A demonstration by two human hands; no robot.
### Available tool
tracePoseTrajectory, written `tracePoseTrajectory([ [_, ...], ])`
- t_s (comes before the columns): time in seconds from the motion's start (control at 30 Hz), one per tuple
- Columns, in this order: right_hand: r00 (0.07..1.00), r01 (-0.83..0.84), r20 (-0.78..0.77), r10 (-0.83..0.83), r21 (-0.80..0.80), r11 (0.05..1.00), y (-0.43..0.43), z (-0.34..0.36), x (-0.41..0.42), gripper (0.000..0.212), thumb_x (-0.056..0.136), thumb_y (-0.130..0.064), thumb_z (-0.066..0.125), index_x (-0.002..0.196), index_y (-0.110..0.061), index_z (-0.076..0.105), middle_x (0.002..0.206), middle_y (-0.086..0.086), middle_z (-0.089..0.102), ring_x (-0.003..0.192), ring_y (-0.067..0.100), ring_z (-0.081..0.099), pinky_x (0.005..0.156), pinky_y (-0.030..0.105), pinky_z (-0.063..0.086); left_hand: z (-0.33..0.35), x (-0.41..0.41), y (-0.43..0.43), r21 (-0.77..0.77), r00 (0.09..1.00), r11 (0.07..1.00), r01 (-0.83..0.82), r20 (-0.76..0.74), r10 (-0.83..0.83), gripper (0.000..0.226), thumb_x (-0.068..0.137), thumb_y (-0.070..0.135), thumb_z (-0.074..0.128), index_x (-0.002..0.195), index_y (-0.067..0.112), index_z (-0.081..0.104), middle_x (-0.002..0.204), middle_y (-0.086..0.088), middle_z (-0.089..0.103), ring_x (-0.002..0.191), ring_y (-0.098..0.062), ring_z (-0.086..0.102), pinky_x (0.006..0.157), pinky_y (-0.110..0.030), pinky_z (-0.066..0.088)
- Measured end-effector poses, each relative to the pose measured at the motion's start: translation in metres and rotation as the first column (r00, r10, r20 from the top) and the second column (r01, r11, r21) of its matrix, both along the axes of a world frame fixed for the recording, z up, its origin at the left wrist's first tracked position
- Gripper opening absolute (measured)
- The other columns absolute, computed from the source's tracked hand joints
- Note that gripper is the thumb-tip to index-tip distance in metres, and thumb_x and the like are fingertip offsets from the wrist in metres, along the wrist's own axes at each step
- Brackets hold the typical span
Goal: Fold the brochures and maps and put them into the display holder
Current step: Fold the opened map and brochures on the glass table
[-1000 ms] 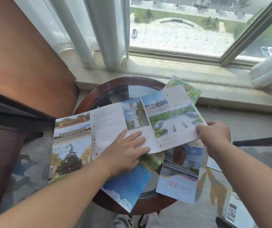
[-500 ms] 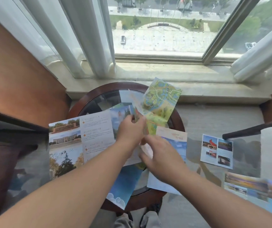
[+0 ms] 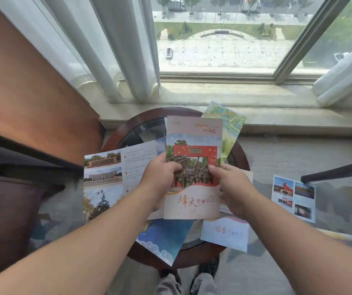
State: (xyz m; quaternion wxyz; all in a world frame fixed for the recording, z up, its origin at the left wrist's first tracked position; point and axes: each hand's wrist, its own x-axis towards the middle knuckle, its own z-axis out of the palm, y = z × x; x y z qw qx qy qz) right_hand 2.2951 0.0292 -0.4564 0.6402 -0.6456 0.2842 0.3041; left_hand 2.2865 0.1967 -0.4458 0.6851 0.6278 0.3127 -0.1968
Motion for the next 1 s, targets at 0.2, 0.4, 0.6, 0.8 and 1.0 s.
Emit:
tracePoseTrajectory([
  [0.2, 0.998, 0.014, -0.066, -0.002, 0.193, 0.981, 0.015, 0.052, 0.009, 0.019, 0.096, -0.019, 0.056, 0.112, -0.014, 0.064, 0.107, 0.008, 0.074, 0.102, 0.033, 0.069, 0.092, 0.052, 0.053, 0.054, 0.002, 0.011, 0.000, 0.996, 1.000, 0.015, 0.087, -0.015, 0.025, 0.091, 0.001, 0.050, 0.098, 0.015, 0.069, 0.083, -0.007, 0.077, 0.072, -0.023, 0.074, 0.058, -0.035, 0.057],
  [0.4, 0.998, -0.052, 0.034, 0.046, 0.199, 0.979, 0.023, 0.108, 0.021, 0.019, 0.096, -0.005, 0.054, 0.114, -0.005, 0.058, 0.102, 0.014, 0.069, 0.087, 0.028, 0.066, 0.075, 0.043, 0.055, 0.111, 0.003, 0.030, 0.113, 0.985, 0.994, -0.003, 0.170, -0.016, 0.027, 0.092, 0.006, 0.050, 0.096, 0.026, 0.067, 0.087, 0.000, 0.077, 0.080, -0.022, 0.074, 0.067, -0.042, 0.061],
  [0.6, 0.980, -0.126, 0.172, 0.096, 0.173, 0.977, 0.031, 0.155, 0.031, 0.019, 0.088, 0.006, 0.040, 0.085, -0.009, 0.053, 0.081, 0.015, 0.055, 0.069, 0.026, 0.052, 0.063, 0.038, 0.048, 0.144, 0.005, 0.044, 0.334, 0.984, 0.941, -0.050, 0.176, -0.010, 0.025, 0.091, 0.035, 0.061, 0.115, 0.027, 0.055, 0.105, 0.008, 0.063, 0.080, -0.001, 0.063, 0.062, -0.025, 0.046],
  [0.8, 0.953, -0.200, 0.266, 0.143, 0.202, 0.959, 0.035, 0.185, 0.033, 0.042, 0.089, 0.011, 0.034, 0.117, -0.010, 0.057, 0.109, 0.029, 0.065, 0.088, 0.039, 0.060, 0.082, 0.056, 0.051, 0.174, 0.016, 0.037, 0.058, 0.992, 0.994, -0.089, 0.093, 0.084, 0.040, 0.082, 0.042, 0.066, 0.115, 0.021, 0.060, 0.104, -0.004, 0.074, 0.091, -0.025, 0.073, 0.083, -0.046, 0.058],
  [1.0, 0.950, -0.156, 0.277, 0.147, 0.011, 0.988, 0.034, 0.192, 0.032, 0.026, 0.091, -0.005, 0.049, 0.110, -0.022, 0.057, 0.113, 0.020, 0.066, 0.097, 0.039, 0.065, 0.075, 0.048, 0.053, 0.186, 0.021, 0.031, -0.030, 0.984, 0.996, -0.083, 0.157, 0.087, 0.012, 0.097, 0.018, 0.056, 0.105, 0.015, 0.064, 0.089, -0.010, 0.077, 0.078, -0.029, 0.075, 0.065, -0.045, 0.061],
])
